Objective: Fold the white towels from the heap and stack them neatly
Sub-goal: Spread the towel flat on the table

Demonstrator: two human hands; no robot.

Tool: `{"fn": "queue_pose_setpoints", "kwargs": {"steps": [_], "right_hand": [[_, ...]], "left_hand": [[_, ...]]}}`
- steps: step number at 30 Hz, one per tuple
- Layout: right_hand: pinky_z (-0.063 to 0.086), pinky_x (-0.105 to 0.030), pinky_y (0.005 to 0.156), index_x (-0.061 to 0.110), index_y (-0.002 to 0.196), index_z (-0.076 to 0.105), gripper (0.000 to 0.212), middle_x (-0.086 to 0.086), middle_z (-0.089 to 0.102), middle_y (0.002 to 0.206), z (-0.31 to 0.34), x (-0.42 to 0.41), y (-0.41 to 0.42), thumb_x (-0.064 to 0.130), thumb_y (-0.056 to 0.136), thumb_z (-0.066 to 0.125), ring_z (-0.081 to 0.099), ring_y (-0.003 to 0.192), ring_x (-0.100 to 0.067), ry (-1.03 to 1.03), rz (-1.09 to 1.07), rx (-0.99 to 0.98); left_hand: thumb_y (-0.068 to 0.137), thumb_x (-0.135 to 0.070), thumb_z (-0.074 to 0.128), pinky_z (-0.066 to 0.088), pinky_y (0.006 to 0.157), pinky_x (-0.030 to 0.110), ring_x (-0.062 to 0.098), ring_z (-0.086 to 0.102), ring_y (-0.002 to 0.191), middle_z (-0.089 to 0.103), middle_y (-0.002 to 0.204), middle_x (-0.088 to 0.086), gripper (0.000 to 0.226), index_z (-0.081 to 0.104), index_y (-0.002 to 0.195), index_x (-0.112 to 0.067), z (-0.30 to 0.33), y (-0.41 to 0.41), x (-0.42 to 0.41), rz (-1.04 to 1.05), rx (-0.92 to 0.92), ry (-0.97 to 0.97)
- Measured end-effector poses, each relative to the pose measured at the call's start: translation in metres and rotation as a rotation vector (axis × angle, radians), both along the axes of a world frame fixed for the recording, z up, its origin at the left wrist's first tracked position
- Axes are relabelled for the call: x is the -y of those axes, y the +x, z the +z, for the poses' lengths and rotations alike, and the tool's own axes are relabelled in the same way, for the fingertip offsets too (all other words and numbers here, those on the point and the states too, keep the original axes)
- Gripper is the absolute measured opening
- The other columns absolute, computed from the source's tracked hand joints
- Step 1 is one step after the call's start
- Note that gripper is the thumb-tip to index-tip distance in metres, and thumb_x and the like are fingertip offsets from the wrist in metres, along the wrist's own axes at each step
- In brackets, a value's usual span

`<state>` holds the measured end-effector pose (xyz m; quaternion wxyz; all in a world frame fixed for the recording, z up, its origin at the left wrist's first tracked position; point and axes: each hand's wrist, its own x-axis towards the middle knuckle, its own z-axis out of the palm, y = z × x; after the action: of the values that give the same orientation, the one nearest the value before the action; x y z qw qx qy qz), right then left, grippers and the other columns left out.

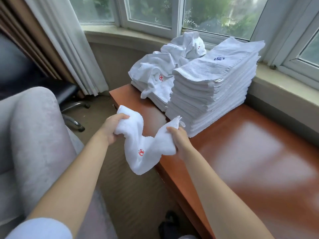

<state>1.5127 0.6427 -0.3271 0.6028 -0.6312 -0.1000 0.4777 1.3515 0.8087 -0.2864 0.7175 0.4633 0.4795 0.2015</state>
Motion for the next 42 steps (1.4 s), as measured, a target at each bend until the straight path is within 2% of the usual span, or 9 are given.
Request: {"fn": "queue_pose_setpoints", "kwargs": {"steps": [4, 7, 9, 15, 21, 28, 34, 38, 42], "right_hand": [[0.056, -0.042, 0.085, 0.025, 0.109, 0.056, 0.021, -0.006, 0.067, 0.106, 0.002, -0.054, 0.019, 0.022, 0.089, 0.051, 0.067, 0.096, -0.022, 0.05, 0.008, -0.056], [0.053, -0.026, 0.059, 0.017, 0.113, 0.057, 0.025, -0.003, 0.068, 0.094, 0.008, -0.089, 0.033, 0.018, 0.088, 0.052, 0.068, 0.081, -0.018, 0.083, -0.027, -0.078], [0.05, -0.024, 0.056, 0.016, 0.109, 0.06, 0.023, -0.001, 0.069, 0.088, 0.012, -0.112, 0.039, 0.016, 0.086, 0.053, 0.068, 0.077, -0.017, 0.1, -0.047, -0.072], [0.056, -0.045, 0.089, 0.019, 0.103, 0.061, 0.036, -0.005, 0.072, 0.101, 0.013, -0.188, 0.063, 0.026, 0.067, 0.06, 0.069, 0.096, -0.024, 0.134, -0.281, -0.033], [0.052, -0.032, 0.066, 0.016, 0.092, 0.06, 0.01, 0.002, 0.064, 0.075, 0.033, -0.26, 0.086, 0.012, 0.083, 0.058, 0.063, 0.068, -0.016, 0.136, -0.662, 0.041], [0.042, -0.027, 0.057, 0.016, 0.079, 0.054, 0.011, 0.008, 0.051, 0.059, 0.067, -0.295, 0.103, 0.006, 0.084, 0.056, 0.05, 0.055, -0.011, 0.213, -0.933, 0.141], [0.046, -0.033, 0.07, 0.028, 0.089, 0.059, 0.018, 0.008, 0.057, 0.071, 0.053, -0.304, 0.112, 0.011, 0.083, 0.056, 0.055, 0.069, -0.012, 0.199, -1.055, 0.333], [0.051, -0.038, 0.079, 0.029, 0.1, 0.06, 0.027, 0.003, 0.065, 0.085, 0.036, -0.317, 0.11, 0.007, 0.087, 0.055, 0.063, 0.084, -0.02, 0.14, -1.226, 0.332], [0.052, -0.03, 0.073, 0.029, 0.099, 0.062, 0.026, 0.014, 0.067, 0.079, 0.028, -0.337, 0.119, 0.009, 0.085, 0.056, 0.065, 0.082, -0.012, 0.111, -1.436, 0.372]], "left_hand": [[0.085, -0.022, 0.063, 0.05, 0.067, 0.029, 0.014, 0.068, 0.072, 0.071, 0.082, 0.002, 0.021, 0.065, 0.103, -0.01, 0.018, 0.036, -0.054, -0.088, -0.016, 0.01], [0.084, -0.02, 0.064, 0.051, 0.074, 0.031, 0.017, 0.067, 0.086, 0.069, 0.097, 0.005, 0.029, 0.066, 0.112, -0.011, 0.027, 0.068, -0.093, -0.178, 0.017, -0.002], [0.085, -0.018, 0.062, 0.052, 0.076, 0.032, 0.019, 0.066, 0.091, 0.069, 0.1, 0.007, 0.029, 0.065, 0.112, -0.009, 0.033, 0.089, -0.116, -0.26, 0.044, -0.013], [0.077, -0.017, 0.064, 0.045, 0.088, 0.036, 0.025, 0.061, 0.098, 0.063, 0.108, 0.013, 0.045, 0.062, 0.121, -0.006, 0.045, 0.173, -0.199, -0.505, 0.048, 0.022], [0.089, -0.016, 0.054, 0.041, 0.071, 0.028, 0.017, 0.056, 0.083, 0.058, 0.093, 0.004, 0.019, 0.061, 0.106, -0.021, 0.05, 0.26, -0.265, -0.748, 0.105, 0.021], [0.089, -0.014, 0.053, 0.043, 0.066, 0.026, 0.015, 0.057, 0.073, 0.062, 0.083, 0.002, 0.02, 0.069, 0.087, -0.025, 0.078, 0.322, -0.288, -1.021, 0.096, 0.041], [0.089, -0.001, 0.051, 0.043, 0.064, 0.029, 0.019, 0.056, 0.075, 0.058, 0.09, 0.007, 0.027, 0.057, 0.112, -0.013, 0.08, 0.367, -0.29, -0.99, 0.249, 0.092], [0.088, 0.006, 0.057, 0.046, 0.068, 0.031, 0.02, 0.058, 0.075, 0.06, 0.088, 0.008, 0.025, 0.056, 0.106, -0.012, 0.062, 0.394, -0.291, -0.964, 0.214, 0.1], [0.088, 0.0, 0.063, 0.043, 0.064, 0.03, 0.018, 0.058, 0.074, 0.059, 0.085, 0.004, 0.018, 0.057, 0.092, -0.016, 0.046, 0.426, -0.3, -1.014, 0.208, 0.13]]}}
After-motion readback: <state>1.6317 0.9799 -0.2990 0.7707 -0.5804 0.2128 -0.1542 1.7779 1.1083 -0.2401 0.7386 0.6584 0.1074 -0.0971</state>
